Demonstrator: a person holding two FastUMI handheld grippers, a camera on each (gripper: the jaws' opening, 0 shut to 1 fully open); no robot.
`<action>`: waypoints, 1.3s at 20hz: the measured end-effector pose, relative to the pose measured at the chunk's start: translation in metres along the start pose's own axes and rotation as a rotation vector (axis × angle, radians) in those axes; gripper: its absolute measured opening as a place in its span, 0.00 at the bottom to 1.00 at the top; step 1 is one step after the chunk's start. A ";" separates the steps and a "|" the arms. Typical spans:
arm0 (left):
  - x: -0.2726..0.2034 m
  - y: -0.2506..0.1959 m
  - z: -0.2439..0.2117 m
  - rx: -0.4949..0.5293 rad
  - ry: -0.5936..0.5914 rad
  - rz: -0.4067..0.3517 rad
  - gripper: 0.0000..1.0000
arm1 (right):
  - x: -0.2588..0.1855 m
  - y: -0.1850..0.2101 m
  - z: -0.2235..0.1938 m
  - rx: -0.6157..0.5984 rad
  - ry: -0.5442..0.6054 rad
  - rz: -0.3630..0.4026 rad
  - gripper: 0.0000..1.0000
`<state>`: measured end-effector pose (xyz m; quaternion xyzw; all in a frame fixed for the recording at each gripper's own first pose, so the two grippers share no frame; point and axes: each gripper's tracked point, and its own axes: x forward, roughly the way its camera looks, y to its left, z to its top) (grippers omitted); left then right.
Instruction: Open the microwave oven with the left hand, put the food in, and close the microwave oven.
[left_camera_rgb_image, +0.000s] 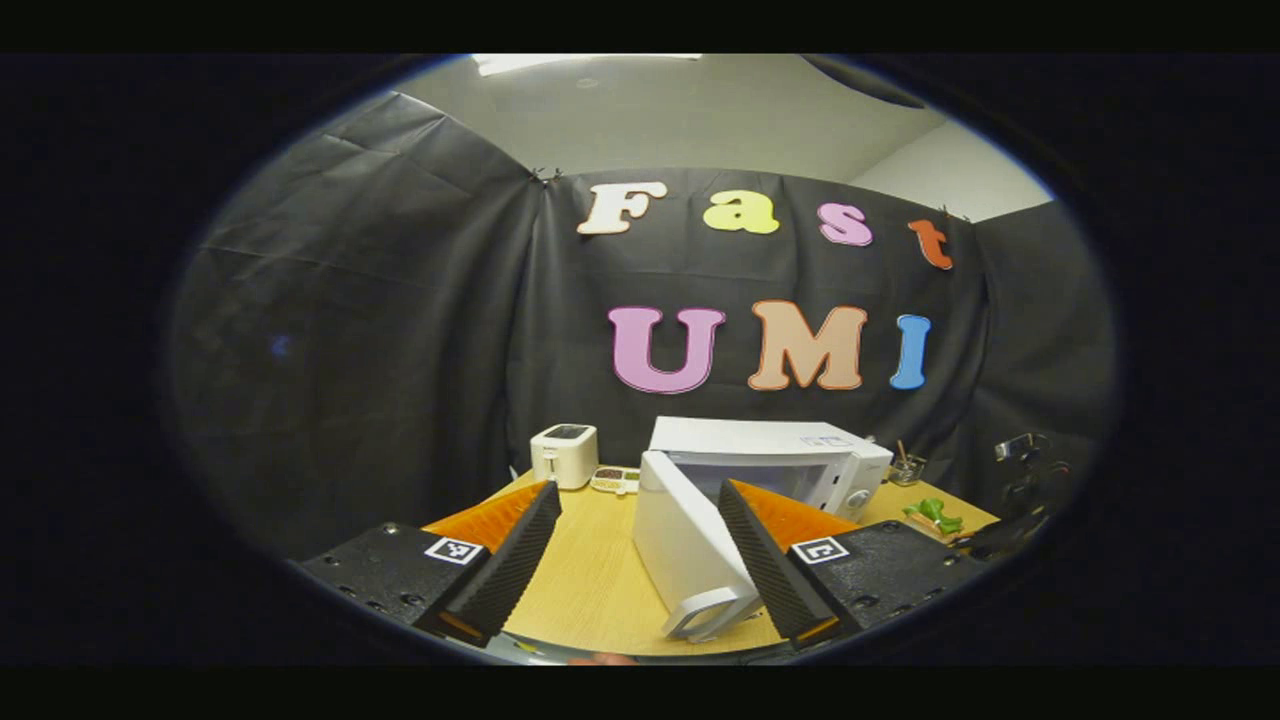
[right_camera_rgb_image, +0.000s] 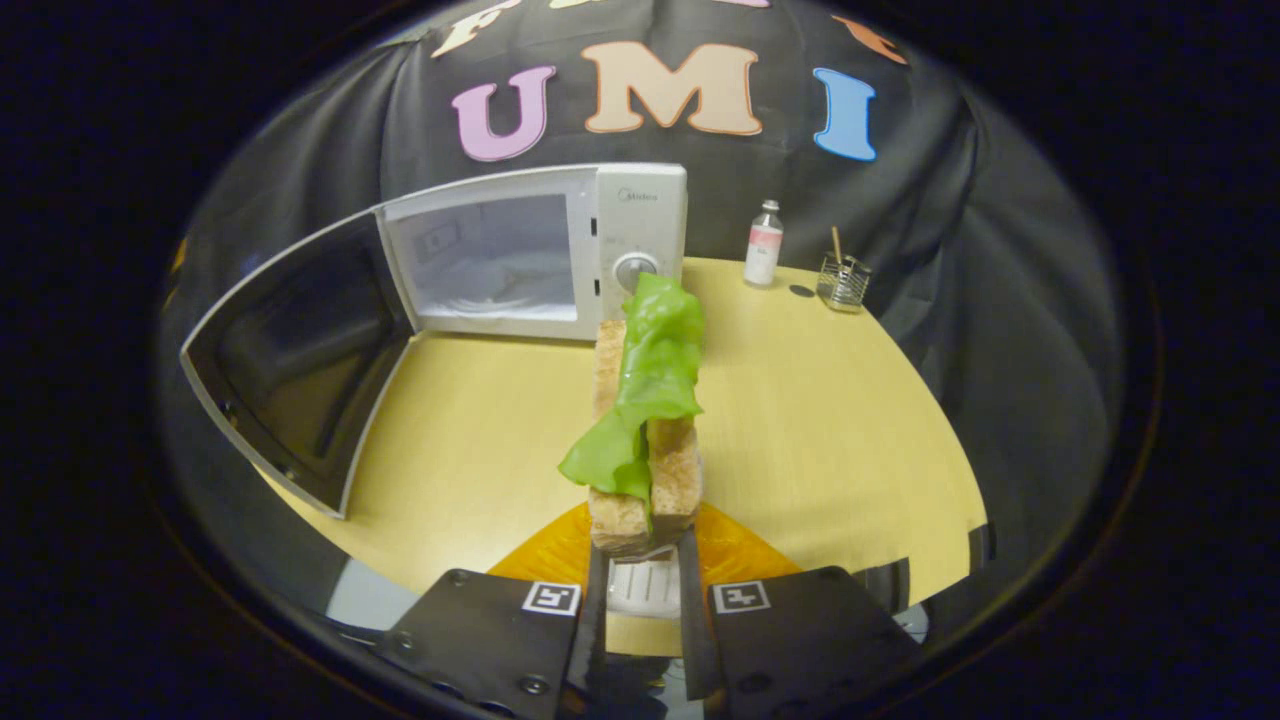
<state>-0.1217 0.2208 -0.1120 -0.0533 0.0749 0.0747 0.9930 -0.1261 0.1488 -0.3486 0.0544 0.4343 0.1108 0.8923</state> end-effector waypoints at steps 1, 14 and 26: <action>0.001 0.002 -0.001 0.000 0.002 0.005 0.94 | 0.001 0.008 0.004 0.023 0.004 0.024 0.29; -0.001 0.031 -0.010 0.018 0.045 0.087 0.94 | 0.059 0.127 0.051 0.751 0.182 0.309 0.29; -0.024 0.065 -0.025 0.010 0.093 0.206 0.94 | 0.137 0.220 0.126 1.308 0.149 0.330 0.31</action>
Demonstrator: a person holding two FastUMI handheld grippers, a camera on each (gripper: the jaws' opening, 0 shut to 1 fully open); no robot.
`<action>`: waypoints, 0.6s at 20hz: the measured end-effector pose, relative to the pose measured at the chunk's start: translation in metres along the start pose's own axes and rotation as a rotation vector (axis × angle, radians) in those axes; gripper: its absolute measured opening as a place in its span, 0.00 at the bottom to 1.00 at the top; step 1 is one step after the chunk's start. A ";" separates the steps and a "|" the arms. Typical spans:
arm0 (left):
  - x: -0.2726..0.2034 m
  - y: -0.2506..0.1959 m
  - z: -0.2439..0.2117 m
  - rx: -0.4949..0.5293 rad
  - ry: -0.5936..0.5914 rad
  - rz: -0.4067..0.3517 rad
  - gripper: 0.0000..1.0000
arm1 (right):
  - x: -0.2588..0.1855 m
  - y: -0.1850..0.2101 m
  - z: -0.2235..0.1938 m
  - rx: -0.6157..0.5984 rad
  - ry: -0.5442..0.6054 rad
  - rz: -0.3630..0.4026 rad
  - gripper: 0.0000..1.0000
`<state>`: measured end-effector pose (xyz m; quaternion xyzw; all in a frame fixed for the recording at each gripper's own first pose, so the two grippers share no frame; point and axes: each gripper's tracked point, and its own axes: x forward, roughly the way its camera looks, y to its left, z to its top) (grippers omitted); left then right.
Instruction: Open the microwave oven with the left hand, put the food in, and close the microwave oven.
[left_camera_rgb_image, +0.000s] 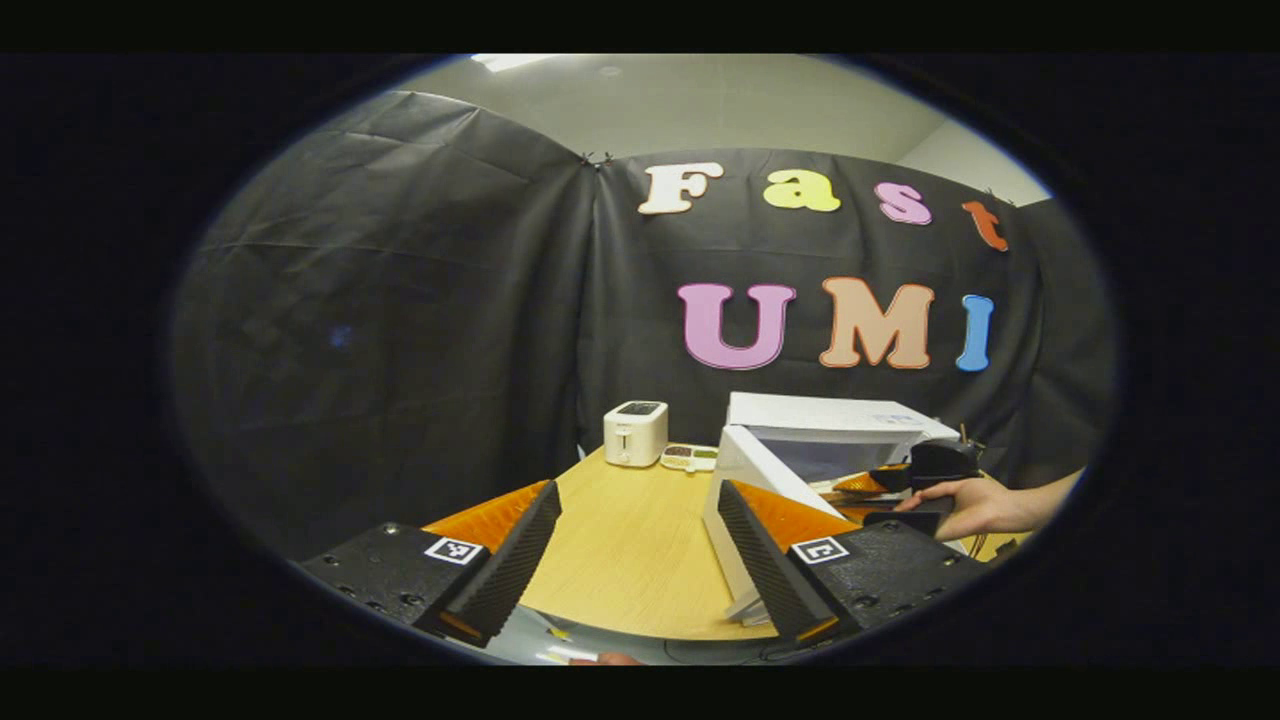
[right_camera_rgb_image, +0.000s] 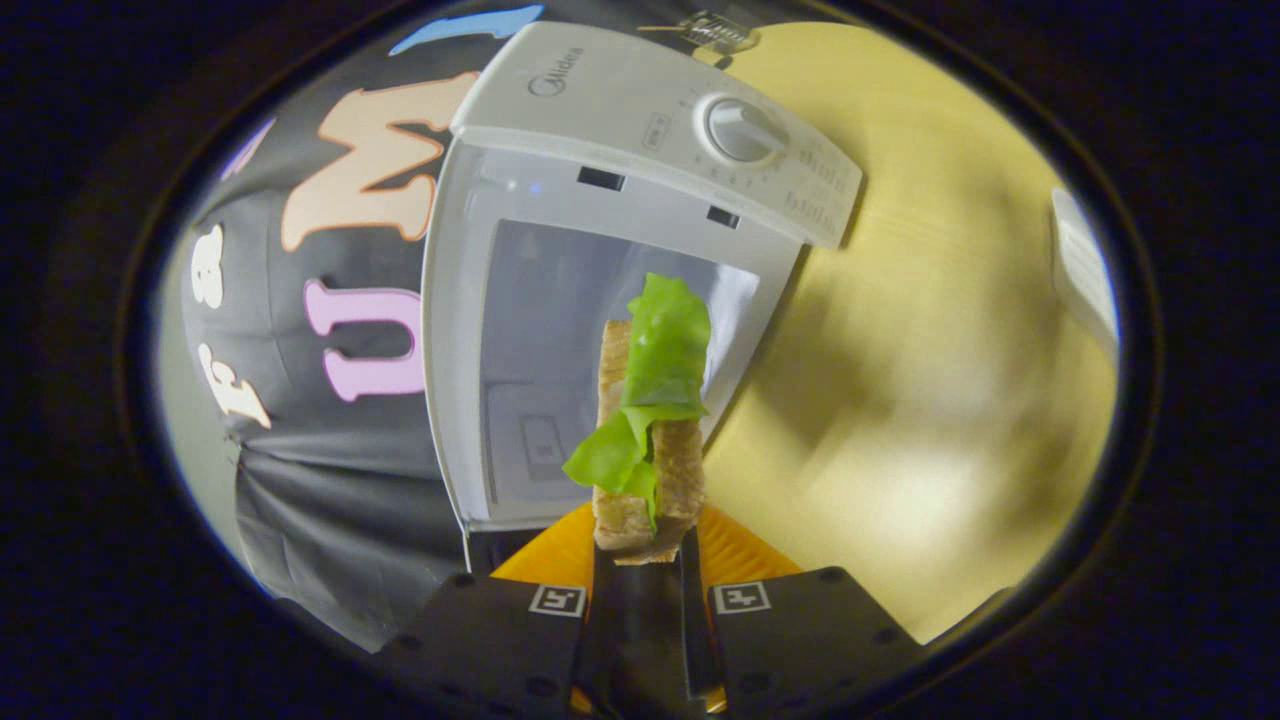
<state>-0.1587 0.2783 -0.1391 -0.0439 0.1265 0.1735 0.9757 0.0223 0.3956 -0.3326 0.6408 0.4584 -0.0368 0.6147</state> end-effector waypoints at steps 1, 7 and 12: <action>-0.007 0.007 -0.004 -0.002 0.013 0.014 0.94 | 0.009 0.000 -0.003 0.019 -0.016 -0.008 0.31; -0.022 0.027 -0.025 -0.028 0.070 0.078 0.96 | 0.050 0.009 -0.013 0.070 -0.047 0.005 0.31; -0.031 0.043 -0.042 -0.044 0.125 0.119 0.94 | 0.078 0.017 -0.004 0.117 -0.099 0.012 0.31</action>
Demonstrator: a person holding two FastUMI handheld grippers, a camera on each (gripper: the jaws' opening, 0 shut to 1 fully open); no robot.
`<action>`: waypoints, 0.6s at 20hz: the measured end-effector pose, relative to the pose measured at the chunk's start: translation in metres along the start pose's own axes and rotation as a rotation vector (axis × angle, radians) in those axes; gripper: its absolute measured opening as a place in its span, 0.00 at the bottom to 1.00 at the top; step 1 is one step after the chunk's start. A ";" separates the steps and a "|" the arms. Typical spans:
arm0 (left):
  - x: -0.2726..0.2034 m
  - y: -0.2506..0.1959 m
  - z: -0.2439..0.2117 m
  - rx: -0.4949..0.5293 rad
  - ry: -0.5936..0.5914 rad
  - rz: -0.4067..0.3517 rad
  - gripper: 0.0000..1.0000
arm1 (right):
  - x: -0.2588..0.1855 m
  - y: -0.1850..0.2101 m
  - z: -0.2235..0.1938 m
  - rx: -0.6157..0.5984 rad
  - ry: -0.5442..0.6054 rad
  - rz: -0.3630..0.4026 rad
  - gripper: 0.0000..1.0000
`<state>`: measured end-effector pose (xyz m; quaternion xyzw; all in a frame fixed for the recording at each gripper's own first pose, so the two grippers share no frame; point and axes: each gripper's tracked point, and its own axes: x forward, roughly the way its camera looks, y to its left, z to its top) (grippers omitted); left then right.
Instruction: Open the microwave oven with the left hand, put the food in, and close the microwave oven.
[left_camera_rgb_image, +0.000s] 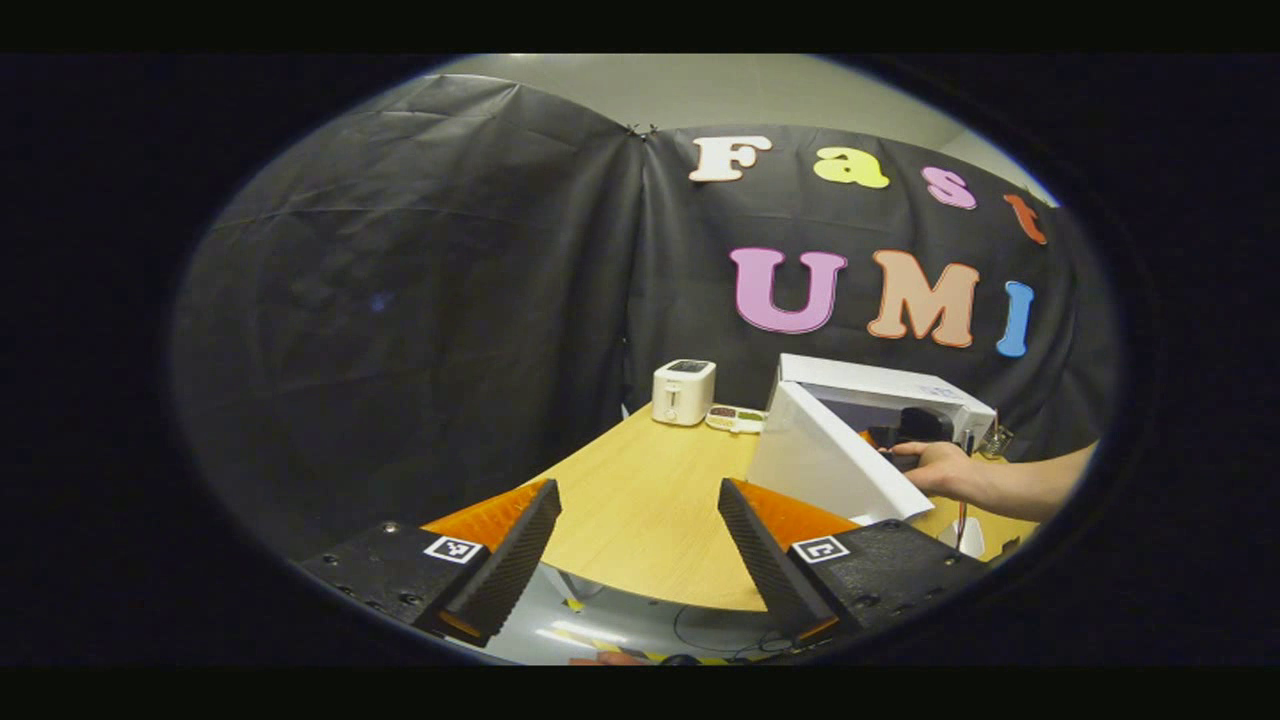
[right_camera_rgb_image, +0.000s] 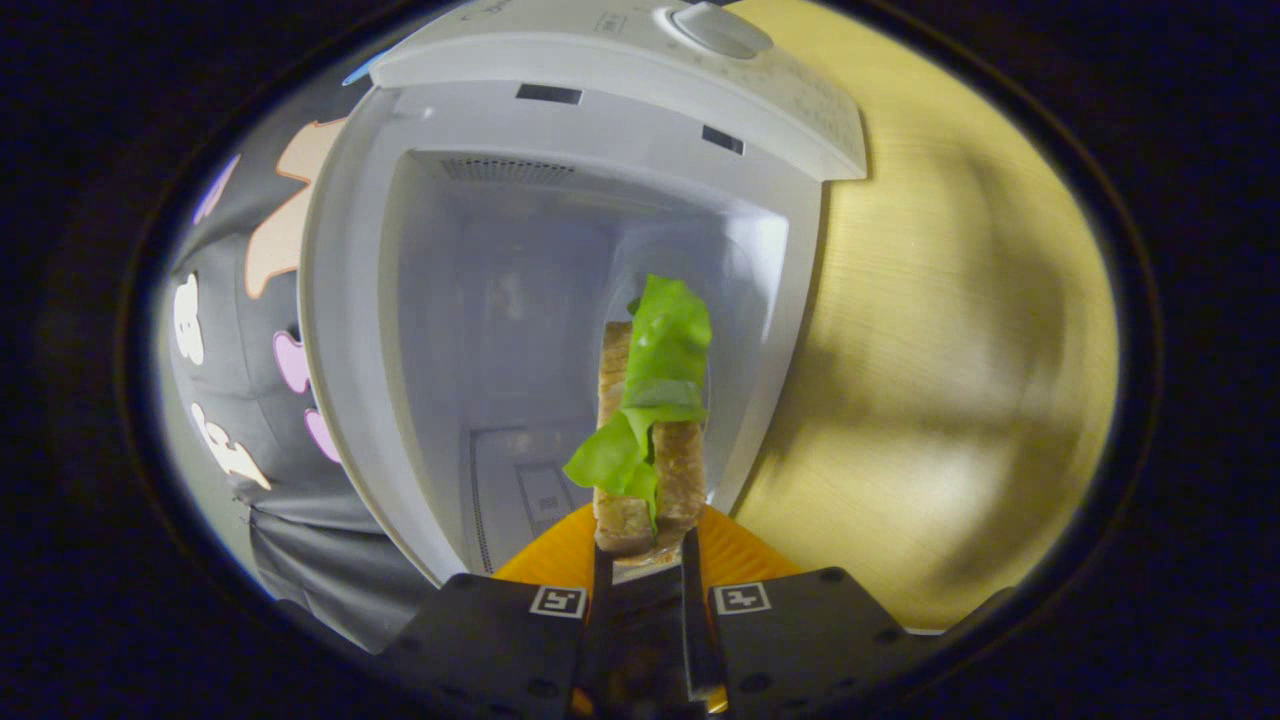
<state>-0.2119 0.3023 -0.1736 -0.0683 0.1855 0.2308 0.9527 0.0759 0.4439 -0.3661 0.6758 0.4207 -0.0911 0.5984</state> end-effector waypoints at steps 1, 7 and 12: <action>0.000 0.003 -0.002 -0.001 0.007 0.007 0.94 | 0.003 0.002 0.003 0.006 -0.016 0.001 0.31; -0.004 0.003 -0.011 -0.028 0.032 0.017 0.96 | 0.029 0.012 0.012 0.076 -0.067 -0.002 0.31; -0.009 0.003 -0.012 -0.022 0.034 0.016 0.97 | 0.043 0.016 0.013 0.108 -0.072 0.005 0.31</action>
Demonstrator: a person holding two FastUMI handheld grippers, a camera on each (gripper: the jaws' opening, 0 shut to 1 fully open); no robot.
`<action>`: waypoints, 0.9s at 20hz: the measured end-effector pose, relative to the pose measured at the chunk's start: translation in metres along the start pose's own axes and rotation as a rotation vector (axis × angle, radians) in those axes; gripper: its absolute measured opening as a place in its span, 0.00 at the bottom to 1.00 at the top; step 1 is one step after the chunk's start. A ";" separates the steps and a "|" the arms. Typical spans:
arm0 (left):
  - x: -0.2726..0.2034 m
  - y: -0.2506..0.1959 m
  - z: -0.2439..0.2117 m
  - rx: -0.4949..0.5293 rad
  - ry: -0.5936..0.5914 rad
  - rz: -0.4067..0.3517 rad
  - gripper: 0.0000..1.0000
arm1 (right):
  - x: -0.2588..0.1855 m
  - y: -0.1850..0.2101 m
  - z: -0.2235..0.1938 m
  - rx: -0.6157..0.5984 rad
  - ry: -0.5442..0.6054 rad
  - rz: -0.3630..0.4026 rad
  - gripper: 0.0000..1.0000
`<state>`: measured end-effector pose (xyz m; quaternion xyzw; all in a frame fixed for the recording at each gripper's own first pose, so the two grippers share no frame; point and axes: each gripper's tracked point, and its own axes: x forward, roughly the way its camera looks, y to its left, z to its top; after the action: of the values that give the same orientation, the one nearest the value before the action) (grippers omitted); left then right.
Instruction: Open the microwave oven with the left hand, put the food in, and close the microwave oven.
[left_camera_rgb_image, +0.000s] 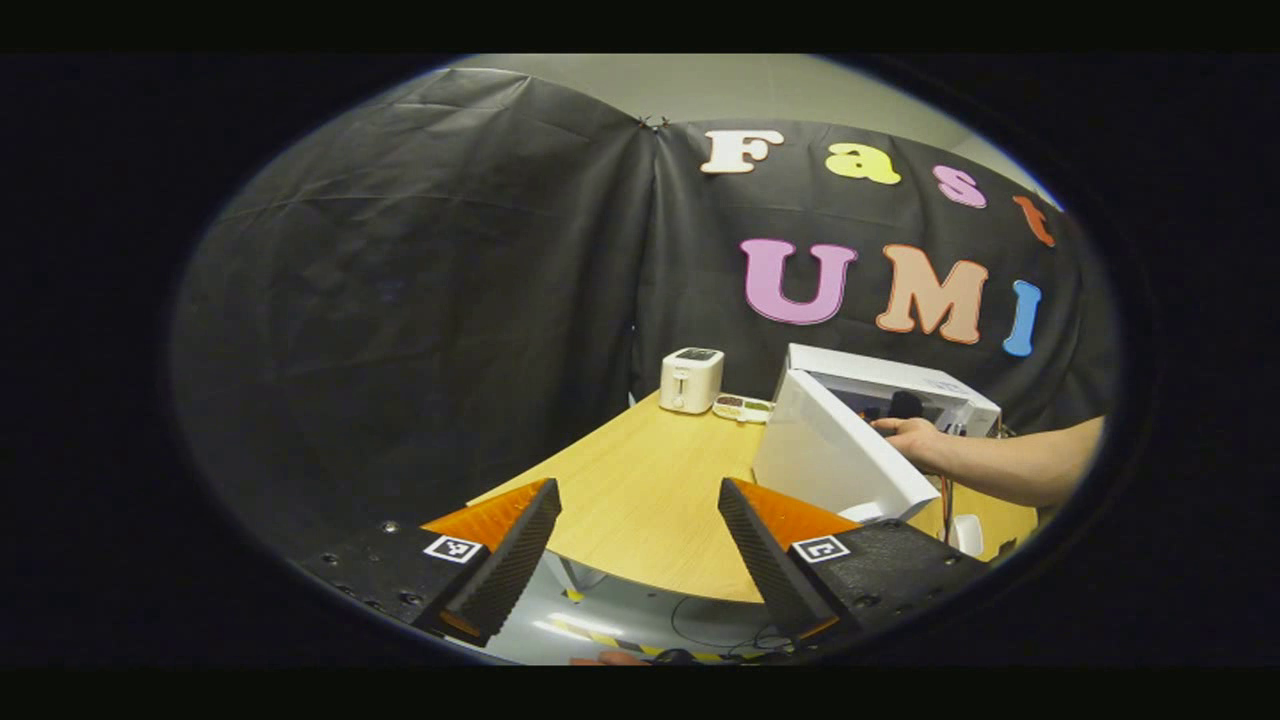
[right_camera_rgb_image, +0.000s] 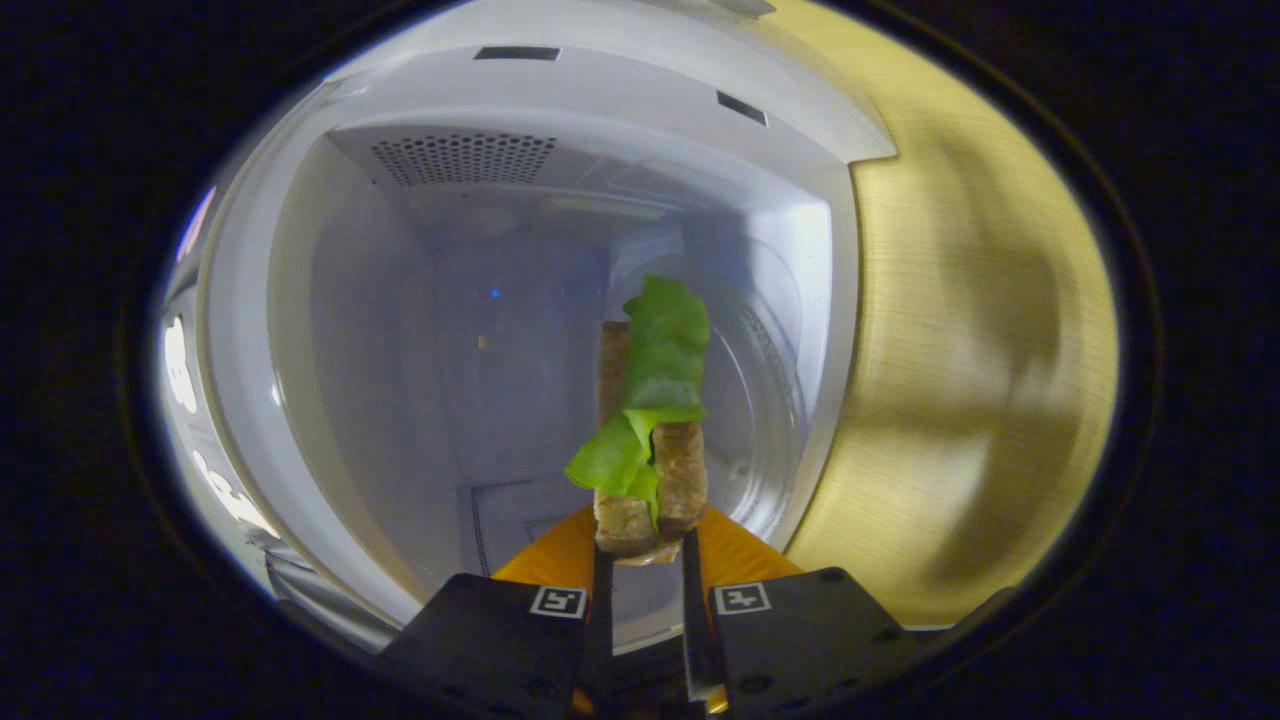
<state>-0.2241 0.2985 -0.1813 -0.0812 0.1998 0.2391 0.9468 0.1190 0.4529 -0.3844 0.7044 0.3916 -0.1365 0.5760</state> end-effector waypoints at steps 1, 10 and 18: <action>-0.001 0.001 0.000 -0.005 -0.001 0.001 0.97 | 0.000 0.000 -0.002 0.012 0.013 -0.006 0.30; -0.007 0.001 -0.011 -0.078 0.021 0.013 0.94 | -0.021 -0.025 -0.010 -0.092 0.111 -0.129 0.93; -0.009 -0.013 -0.004 -0.073 -0.006 -0.020 0.99 | -0.049 -0.034 -0.005 -0.168 0.145 -0.136 0.96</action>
<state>-0.2266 0.2825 -0.1805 -0.1170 0.1873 0.2369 0.9461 0.0611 0.4391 -0.3750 0.6337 0.4890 -0.0906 0.5925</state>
